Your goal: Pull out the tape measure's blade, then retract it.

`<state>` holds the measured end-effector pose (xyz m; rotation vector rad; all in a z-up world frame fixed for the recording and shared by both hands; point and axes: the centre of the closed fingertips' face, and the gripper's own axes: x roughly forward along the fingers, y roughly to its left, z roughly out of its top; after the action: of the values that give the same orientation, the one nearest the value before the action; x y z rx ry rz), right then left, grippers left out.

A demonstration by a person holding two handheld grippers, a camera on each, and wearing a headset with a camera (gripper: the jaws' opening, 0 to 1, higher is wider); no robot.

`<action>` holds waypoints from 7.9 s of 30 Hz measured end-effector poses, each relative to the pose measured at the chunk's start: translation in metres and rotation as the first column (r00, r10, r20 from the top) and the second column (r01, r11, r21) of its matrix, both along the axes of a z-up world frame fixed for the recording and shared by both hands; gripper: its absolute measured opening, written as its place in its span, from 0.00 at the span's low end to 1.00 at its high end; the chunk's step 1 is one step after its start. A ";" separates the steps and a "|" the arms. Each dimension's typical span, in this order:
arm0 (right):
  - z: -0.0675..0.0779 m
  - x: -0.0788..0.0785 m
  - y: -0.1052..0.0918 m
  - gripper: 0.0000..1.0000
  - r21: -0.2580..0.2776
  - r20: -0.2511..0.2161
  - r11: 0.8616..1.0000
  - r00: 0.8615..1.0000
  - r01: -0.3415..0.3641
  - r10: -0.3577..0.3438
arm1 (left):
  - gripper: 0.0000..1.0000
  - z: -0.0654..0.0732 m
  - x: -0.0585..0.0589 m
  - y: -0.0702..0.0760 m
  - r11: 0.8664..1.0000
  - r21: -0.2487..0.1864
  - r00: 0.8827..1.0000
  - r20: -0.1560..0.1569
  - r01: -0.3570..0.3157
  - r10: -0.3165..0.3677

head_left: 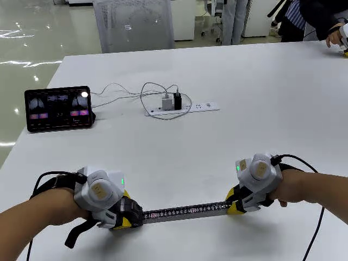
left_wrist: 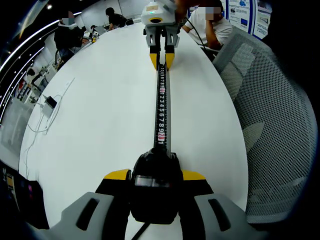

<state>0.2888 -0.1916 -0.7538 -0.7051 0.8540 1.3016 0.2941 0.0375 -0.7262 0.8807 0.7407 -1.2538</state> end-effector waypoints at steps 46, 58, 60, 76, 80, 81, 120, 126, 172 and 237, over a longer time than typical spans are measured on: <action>-0.001 0.000 -0.005 0.12 -0.013 0.001 1.000 1.000 0.007 -0.007 | 0.34 -0.001 0.002 -0.002 1.000 0.018 1.000 0.030 0.005 -0.006; -0.001 -0.001 -0.005 0.13 -0.047 0.009 0.999 1.000 -0.023 0.023 | 0.35 -0.001 0.004 0.000 1.000 0.019 1.000 0.004 -0.019 0.019; -0.001 -0.001 -0.005 0.13 -0.056 0.013 0.998 0.999 -0.035 0.036 | 0.35 -0.001 0.003 -0.001 1.000 0.018 1.000 0.000 -0.018 0.018; 0.003 -0.005 -0.004 0.18 -0.099 0.026 0.988 0.992 -0.117 0.120 | 0.41 0.001 0.002 0.005 1.000 0.016 0.999 -0.037 -0.022 0.023; 0.003 -0.006 -0.007 0.22 -0.111 0.021 0.987 0.992 -0.119 0.122 | 0.49 0.003 0.003 0.005 0.999 0.001 0.998 -0.045 -0.036 0.036; 0.003 -0.006 -0.008 0.24 -0.114 0.019 0.987 0.993 -0.115 0.118 | 0.51 0.003 0.001 0.005 0.999 0.002 0.998 -0.050 -0.037 0.037; 0.003 -0.021 -0.012 0.70 -0.063 -0.030 0.998 1.000 -0.007 0.005 | 0.99 0.002 -0.012 0.020 0.940 -0.143 0.946 -0.150 -0.310 0.289; 0.006 -0.027 -0.008 0.81 -0.005 -0.033 0.998 0.997 0.064 -0.064 | 0.99 0.012 -0.008 0.028 0.860 -0.255 0.896 -0.173 -0.442 0.409; 0.040 -0.040 -0.056 0.99 0.301 0.042 0.810 0.842 0.502 -0.538 | 0.99 0.033 -0.033 0.075 0.635 -0.454 0.750 -0.126 -0.625 0.649; 0.050 -0.060 -0.077 0.99 0.226 0.101 0.869 0.877 0.440 -0.470 | 0.99 0.029 -0.041 0.079 0.571 -0.448 0.698 -0.193 -0.688 0.690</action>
<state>0.2285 -0.2689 -0.7038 -0.4040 0.7003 0.8743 0.2532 0.1163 -0.6968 0.1091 0.6228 -0.6550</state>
